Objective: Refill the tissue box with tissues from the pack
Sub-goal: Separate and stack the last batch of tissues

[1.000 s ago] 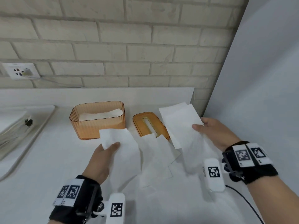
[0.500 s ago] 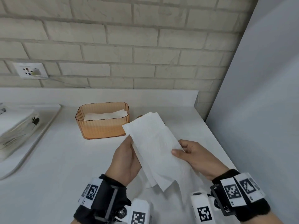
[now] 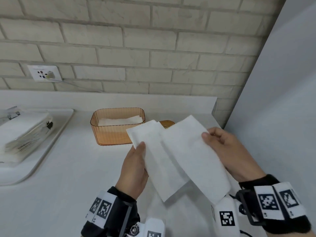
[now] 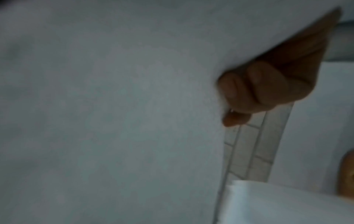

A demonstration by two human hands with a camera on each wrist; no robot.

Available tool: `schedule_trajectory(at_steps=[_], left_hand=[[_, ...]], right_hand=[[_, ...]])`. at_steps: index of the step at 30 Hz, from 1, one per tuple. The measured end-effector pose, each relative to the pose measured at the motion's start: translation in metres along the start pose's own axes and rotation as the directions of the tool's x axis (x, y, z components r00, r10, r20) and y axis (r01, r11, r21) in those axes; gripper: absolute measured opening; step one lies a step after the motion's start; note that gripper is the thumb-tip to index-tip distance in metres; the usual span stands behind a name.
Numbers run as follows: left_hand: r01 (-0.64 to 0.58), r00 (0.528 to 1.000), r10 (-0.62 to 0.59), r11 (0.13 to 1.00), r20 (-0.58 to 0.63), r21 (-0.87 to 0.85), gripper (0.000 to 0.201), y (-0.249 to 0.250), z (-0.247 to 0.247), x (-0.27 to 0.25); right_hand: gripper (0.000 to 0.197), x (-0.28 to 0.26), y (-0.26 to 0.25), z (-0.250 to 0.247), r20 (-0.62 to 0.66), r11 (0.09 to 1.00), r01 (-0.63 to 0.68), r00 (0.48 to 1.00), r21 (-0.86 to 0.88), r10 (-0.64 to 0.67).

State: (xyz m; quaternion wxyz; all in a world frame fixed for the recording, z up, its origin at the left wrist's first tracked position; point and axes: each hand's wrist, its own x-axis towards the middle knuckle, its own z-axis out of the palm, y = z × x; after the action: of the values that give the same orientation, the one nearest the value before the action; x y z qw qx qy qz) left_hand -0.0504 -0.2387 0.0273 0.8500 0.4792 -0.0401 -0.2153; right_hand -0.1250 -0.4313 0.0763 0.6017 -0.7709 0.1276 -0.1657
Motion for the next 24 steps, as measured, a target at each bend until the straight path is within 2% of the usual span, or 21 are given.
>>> schedule_trajectory(at_steps=[2, 3, 5, 7, 9, 12, 15, 17, 19, 20, 22, 23, 24], left_hand=[[0.023, 1.000, -0.023, 1.000, 0.010, 0.018, 0.031, -0.001, 0.002, -0.002], [0.037, 0.999, -0.038, 0.999, 0.024, 0.030, 0.032, -0.001, 0.005, -0.005], [0.053, 0.997, -0.056, 0.997, 0.054, 0.050, 0.034, -0.002, 0.012, -0.010], [0.041, 0.998, -0.045, 0.995, 0.053, 0.087, 0.037, -0.003, 0.014, -0.013], [0.042, 0.998, -0.045, 0.996, 0.037, 0.081, 0.046, -0.004, 0.011, -0.015], [0.057, 0.998, -0.058, 0.998, 0.031, 0.029, 0.062, -0.008, 0.006, -0.019], [0.051, 0.998, -0.055, 0.993, 0.033, 0.107, 0.045, -0.012, 0.002, -0.025], [0.055, 0.998, -0.051, 0.980, -0.028, 0.192, 0.029, -0.014, -0.004, -0.025], [0.082, 0.993, -0.062, 0.973, -0.096, 0.216, 0.025, -0.012, -0.014, -0.024], [0.090, 0.990, -0.066, 0.974, -0.121, 0.208, 0.024, -0.009, -0.020, -0.022], [0.084, 0.986, -0.054, 0.977, -0.157, 0.195, 0.023, 0.000, -0.031, -0.020], [0.073, 0.984, -0.039, 0.979, -0.174, 0.193, 0.022, 0.005, -0.037, -0.018], [0.064, 0.982, -0.028, 0.980, -0.187, 0.186, 0.021, 0.009, -0.043, -0.017]], right_hand=[[0.016, -0.001, -0.013, 0.011, 0.020, 0.986, -0.011, 1.000, 0.165, 0.008], [0.016, 0.001, -0.013, 0.020, 0.009, 0.994, 0.006, 1.000, 0.113, -0.007], [0.018, 0.005, -0.004, 0.040, -0.043, 0.989, 0.043, 0.998, -0.141, -0.050], [0.018, 0.006, 0.008, 0.059, -0.063, 0.932, 0.051, 0.995, -0.358, -0.078], [0.015, 0.002, 0.016, 0.074, -0.049, 0.898, 0.059, 0.995, -0.437, -0.089], [0.018, -0.004, 0.024, 0.089, -0.074, 0.901, 0.013, 0.996, -0.434, -0.050], [0.019, -0.010, 0.028, 0.105, -0.114, 0.898, -0.018, 0.993, -0.439, -0.036], [0.020, -0.013, 0.031, 0.111, -0.096, 0.898, 0.002, 0.994, -0.439, -0.049], [0.023, -0.009, 0.035, 0.099, -0.105, 0.912, -0.035, 0.994, -0.409, -0.009], [0.027, -0.002, 0.041, 0.085, -0.153, 0.909, -0.080, 0.988, -0.409, 0.019], [0.038, 0.020, 0.057, 0.044, -0.302, 0.815, -0.263, 0.947, -0.516, 0.114], [0.046, 0.032, 0.067, 0.022, -0.372, 0.696, -0.406, 0.904, -0.592, 0.211], [0.055, 0.041, 0.076, 0.001, -0.435, 0.532, -0.534, 0.845, -0.657, 0.311]])
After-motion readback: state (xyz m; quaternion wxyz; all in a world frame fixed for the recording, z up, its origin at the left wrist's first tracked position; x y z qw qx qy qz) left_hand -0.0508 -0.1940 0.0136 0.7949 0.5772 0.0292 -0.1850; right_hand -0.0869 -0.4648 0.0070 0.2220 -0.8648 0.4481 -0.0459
